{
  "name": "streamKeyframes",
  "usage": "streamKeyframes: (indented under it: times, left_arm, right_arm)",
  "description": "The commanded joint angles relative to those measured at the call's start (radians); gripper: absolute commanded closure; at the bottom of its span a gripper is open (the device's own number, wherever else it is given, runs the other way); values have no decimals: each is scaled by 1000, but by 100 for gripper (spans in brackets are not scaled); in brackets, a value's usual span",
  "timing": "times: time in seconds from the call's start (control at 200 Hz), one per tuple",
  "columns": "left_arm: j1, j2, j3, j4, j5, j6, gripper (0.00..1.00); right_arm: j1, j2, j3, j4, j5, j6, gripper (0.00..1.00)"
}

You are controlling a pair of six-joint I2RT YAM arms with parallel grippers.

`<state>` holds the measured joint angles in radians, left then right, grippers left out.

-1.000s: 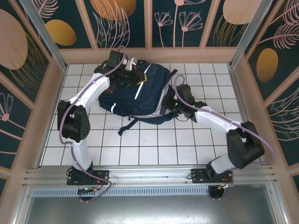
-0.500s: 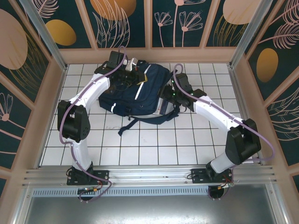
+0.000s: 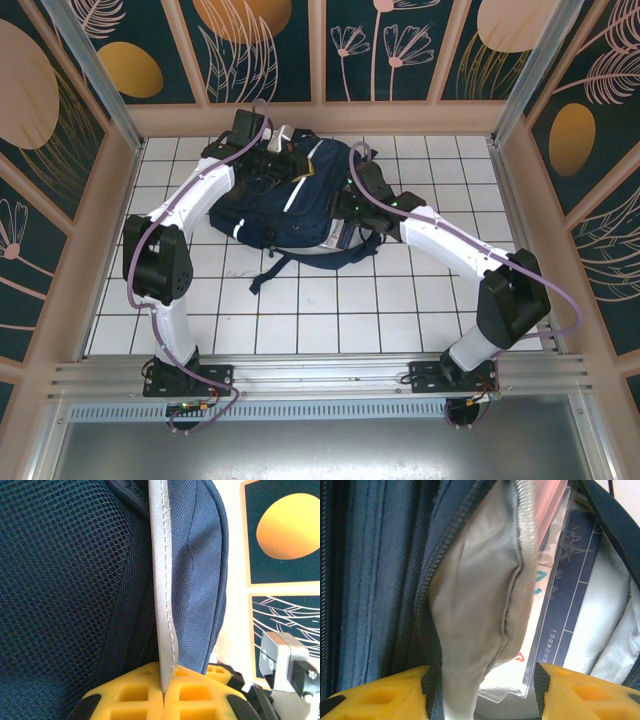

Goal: Pack books, pencil case, and school supplies into a backpack

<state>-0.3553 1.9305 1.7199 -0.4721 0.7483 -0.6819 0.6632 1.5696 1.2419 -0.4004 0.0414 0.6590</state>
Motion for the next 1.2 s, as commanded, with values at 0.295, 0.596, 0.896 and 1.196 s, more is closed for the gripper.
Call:
streamKeyframes:
  times: [0.295, 0.596, 0.896, 1.196]
  left_arm:
    - [1, -54, 14, 49, 14, 14, 100]
    - [69, -133, 2, 65, 12, -25, 100]
    - [73, -170, -80, 115, 37, -49, 100]
    - [72, -171, -108, 134, 36, -56, 100]
  right_arm:
    - [22, -15, -23, 22, 30, -39, 42]
    - [-144, -61, -258, 39, 99, 57, 61]
    - [-226, -166, -320, 152, -106, 0, 74]
    - [-181, -252, -235, 256, -322, 16, 46]
